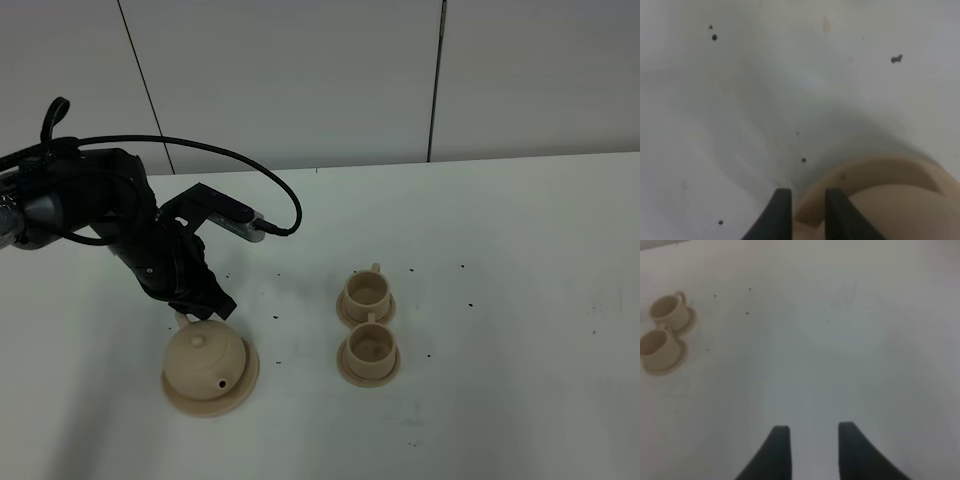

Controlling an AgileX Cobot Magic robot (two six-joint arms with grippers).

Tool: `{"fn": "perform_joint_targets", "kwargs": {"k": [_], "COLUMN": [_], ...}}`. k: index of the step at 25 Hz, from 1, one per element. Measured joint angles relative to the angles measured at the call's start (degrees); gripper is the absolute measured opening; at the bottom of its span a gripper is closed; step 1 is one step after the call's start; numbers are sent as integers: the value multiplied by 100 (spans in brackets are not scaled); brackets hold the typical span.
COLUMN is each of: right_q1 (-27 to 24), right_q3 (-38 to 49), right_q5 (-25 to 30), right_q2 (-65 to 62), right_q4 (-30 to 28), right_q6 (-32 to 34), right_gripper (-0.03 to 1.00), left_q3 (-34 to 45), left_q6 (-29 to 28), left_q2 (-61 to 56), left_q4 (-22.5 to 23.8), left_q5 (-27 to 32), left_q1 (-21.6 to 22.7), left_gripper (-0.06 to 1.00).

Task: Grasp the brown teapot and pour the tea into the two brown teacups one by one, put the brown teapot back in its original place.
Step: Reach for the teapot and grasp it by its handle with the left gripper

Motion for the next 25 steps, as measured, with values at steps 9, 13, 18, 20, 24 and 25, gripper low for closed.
{"fn": "perform_joint_targets", "kwargs": {"k": [9,13,18,20,24,25], "right_q1": [0,0,0,0,0,0], "right_q3": [0,0,0,0,0,0], "right_q5": [0,0,0,0,0,0], "right_q2": [0,0,0,0,0,0], "right_q4": [0,0,5,5,5,5], "right_q6": [0,0,0,0,0,0], "right_gripper": [23,23,24,24,24,24], "left_q3": [0,0,0,0,0,0], "left_q6": [-167,-210,-472,-501,-516,-516], "left_q2": [0,0,0,0,0,0], "left_q4": [0,148,605,671,692,704], "left_q5": [-189,-200,-177,-145,-87,-53], "left_q1": [0,0,0,0,0,0], "left_gripper": [24,24,24,24,24,24]}}
